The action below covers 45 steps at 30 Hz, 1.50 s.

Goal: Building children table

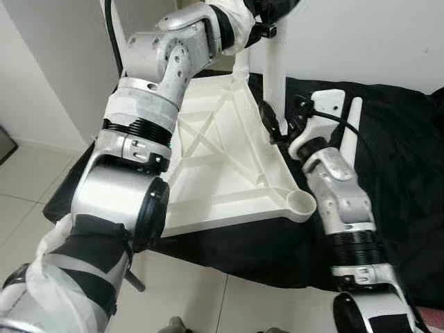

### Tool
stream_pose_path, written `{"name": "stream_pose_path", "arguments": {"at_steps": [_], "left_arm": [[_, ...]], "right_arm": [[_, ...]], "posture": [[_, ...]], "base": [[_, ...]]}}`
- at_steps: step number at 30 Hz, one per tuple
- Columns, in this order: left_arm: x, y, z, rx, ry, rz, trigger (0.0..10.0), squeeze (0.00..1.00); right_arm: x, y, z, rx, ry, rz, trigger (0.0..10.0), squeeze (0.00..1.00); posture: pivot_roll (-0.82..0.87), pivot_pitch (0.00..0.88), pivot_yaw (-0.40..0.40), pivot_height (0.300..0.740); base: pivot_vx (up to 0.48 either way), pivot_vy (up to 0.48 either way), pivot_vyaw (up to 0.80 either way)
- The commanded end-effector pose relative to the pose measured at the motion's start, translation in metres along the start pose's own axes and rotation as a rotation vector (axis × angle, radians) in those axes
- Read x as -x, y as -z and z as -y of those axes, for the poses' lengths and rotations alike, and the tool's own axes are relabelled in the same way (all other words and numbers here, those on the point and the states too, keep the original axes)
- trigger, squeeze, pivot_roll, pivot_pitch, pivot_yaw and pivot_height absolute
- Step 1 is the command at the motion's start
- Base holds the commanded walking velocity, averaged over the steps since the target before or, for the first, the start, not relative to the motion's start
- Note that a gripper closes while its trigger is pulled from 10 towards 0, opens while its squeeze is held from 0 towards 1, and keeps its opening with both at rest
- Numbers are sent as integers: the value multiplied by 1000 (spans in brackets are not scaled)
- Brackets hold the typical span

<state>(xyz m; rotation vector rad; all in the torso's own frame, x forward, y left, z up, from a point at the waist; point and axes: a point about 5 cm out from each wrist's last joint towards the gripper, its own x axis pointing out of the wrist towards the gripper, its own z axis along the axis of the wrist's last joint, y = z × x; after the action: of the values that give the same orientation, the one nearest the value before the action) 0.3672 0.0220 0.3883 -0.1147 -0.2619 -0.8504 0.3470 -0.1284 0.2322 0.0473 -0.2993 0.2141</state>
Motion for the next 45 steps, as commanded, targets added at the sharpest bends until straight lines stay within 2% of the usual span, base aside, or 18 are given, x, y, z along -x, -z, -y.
{"name": "stream_pose_path", "arguments": {"at_steps": [1, 4, 6, 12, 18, 27, 33, 34, 39, 40, 41, 45], "left_arm": [[2, 1, -4, -50, -70, 8, 10000, 0], [1, 3, -3, -64, -99, 9, 10000, 0], [-2, 6, 2, -18, -116, 22, 10000, 0], [-7, 14, 12, -4, -145, 28, 10000, 0], [-10, 16, 19, 0, -134, 32, 10000, 0], [-12, 18, 27, -3, -126, 37, 10000, 0], [-13, 18, 31, 8, -119, 42, 10000, 0], [-14, 17, 32, 13, -115, 46, 10000, 0], [-14, 16, 33, 13, -112, 50, 10000, 0], [-14, 15, 33, 15, -111, 53, 10000, 0], [-14, 15, 34, 17, -114, 55, 10000, 0], [-13, 14, 34, 17, -117, 61, 10000, 0]], "right_arm": [[0, 5, 1, 51, 53, -6, 10000, 0], [0, 8, -2, 79, 84, -8, 10000, 0], [1, 13, -4, 111, 130, -11, 10000, 0], [-5, 17, -5, 156, 187, -8, 10000, 0], [-10, 17, -7, 182, 189, -4, 10000, 0], [-18, 21, -12, 295, 164, -18, 10000, 0], [-20, 21, -12, 297, 164, -21, 10000, 0], [-20, 21, -11, 301, 176, -26, 4157, 0], [-22, 23, -9, 304, 187, -34, 3922, 0], [-22, 24, -7, 300, 199, -44, 1333, 0], [-22, 25, -6, 296, 209, -52, 0, 0], [-24, 26, -2, 303, 234, -64, 0, 0]], "posture": [[-91, 0, 56, 740], [-89, 0, 63, 740], [-89, 0, 68, 740], [-90, 0, 70, 740], [-88, 0, 68, 740], [-88, 0, 59, 740], [-93, 0, 49, 740], [-93, 0, 46, 740], [-92, 0, 42, 740], [-92, 0, 41, 740], [-89, 0, 37, 740], [-86, 0, 35, 740]], "base": [[0, 0, 0], [0, 0, 0], [0, 0, 0], [0, 0, 0], [0, 0, 0], [0, 0, 0], [0, 0, 0], [0, 0, 0], [0, 0, 0], [0, 0, 0], [0, 0, 0], [0, 0, 0]]}}
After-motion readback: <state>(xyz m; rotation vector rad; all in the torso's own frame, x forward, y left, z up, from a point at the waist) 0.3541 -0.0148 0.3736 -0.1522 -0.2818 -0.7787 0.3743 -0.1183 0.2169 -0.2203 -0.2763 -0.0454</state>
